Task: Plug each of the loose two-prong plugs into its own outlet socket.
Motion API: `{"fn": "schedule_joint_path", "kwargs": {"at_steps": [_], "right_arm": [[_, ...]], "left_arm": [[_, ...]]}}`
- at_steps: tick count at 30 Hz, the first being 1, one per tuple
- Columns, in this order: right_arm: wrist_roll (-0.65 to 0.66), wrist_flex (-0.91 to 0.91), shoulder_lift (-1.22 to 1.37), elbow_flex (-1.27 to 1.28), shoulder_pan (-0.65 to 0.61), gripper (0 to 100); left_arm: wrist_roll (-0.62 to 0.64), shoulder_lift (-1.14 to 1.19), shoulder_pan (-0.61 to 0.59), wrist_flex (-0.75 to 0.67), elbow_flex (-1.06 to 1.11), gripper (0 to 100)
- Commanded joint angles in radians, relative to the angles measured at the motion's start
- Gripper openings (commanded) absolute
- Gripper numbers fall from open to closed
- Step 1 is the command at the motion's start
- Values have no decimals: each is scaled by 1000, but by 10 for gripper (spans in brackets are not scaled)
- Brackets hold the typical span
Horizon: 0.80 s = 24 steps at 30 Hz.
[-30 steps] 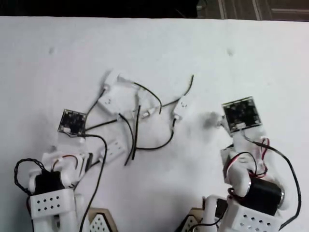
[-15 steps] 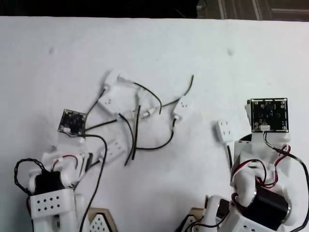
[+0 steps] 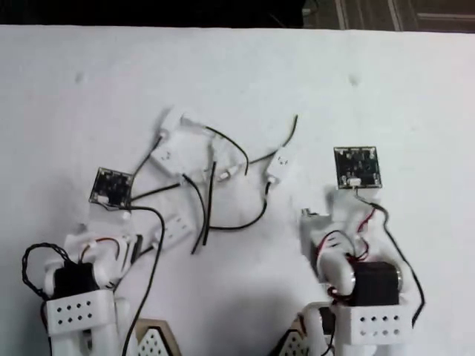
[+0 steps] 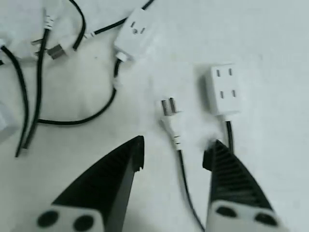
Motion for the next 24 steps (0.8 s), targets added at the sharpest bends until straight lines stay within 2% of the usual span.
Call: {"fn": "schedule_joint_path", "kwargs": {"at_steps": [1,4,9,12,16,24], "right_arm": [[-72,-39,-10,-18,-125,219],[-44,-56,-2,-55,-125,219],[172,-39,7,-34,-82,219],[249,-42,77,11,-39,219],[273,-90,277,35,-18,219],[275,-341,636,32,-25,219]], "left_arm": [[12,-8,-5,-15,-3,245],[12,-8,-5,-15,-3,245],[12,-8,-5,-15,-2,245],[11,-8,-5,-14,-2,245],[11,-8,-5,-14,-2,245],[11,-8,-5,-14,-2,245]]}}
